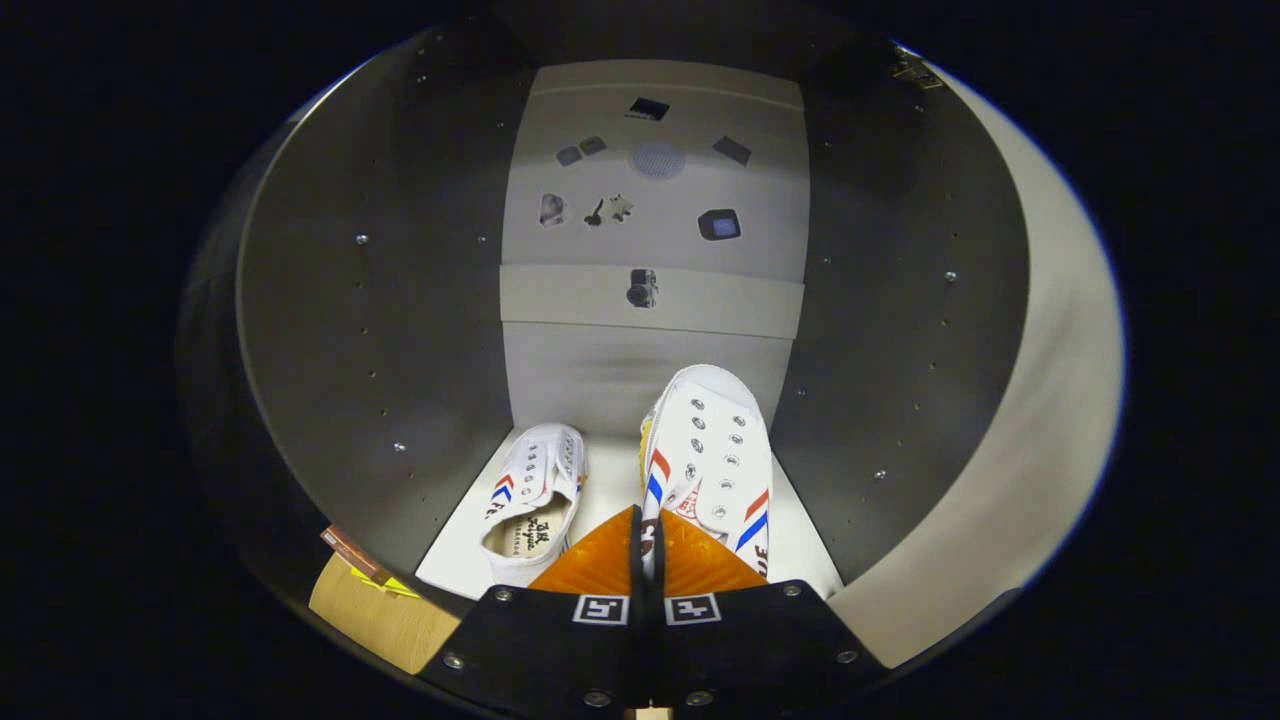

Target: Open the shoe cabinet door, grab the shoes and put them into the shoe cabinet, then close the shoe cabinet door.

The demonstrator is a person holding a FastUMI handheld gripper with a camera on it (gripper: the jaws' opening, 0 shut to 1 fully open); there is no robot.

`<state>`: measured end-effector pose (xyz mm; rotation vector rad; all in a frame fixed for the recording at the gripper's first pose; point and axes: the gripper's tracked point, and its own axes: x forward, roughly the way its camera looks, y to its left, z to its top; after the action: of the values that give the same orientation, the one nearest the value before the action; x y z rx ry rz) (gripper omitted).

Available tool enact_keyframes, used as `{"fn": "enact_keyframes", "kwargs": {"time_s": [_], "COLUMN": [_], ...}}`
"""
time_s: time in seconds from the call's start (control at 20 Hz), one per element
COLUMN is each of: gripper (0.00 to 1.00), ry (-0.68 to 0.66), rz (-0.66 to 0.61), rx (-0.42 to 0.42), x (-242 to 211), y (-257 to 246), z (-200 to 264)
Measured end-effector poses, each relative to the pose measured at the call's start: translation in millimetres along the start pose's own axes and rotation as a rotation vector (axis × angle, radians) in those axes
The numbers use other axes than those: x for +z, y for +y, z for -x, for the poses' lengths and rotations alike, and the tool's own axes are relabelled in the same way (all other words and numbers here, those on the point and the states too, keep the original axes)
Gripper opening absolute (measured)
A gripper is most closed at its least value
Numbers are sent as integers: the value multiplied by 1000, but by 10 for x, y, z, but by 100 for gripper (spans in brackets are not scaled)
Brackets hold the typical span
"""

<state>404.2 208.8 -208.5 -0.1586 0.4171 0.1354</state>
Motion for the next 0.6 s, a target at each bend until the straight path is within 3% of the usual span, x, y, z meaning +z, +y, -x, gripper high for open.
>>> {"fn": "enact_keyframes", "kwargs": {"time_s": [0.3,0.6], "gripper": [0,0], "ry": [73,110], "rz": [-3,-3], "rx": [18,34], "x": [-139,-245], "y": [-50,-12], "z": [-665,-957]}}
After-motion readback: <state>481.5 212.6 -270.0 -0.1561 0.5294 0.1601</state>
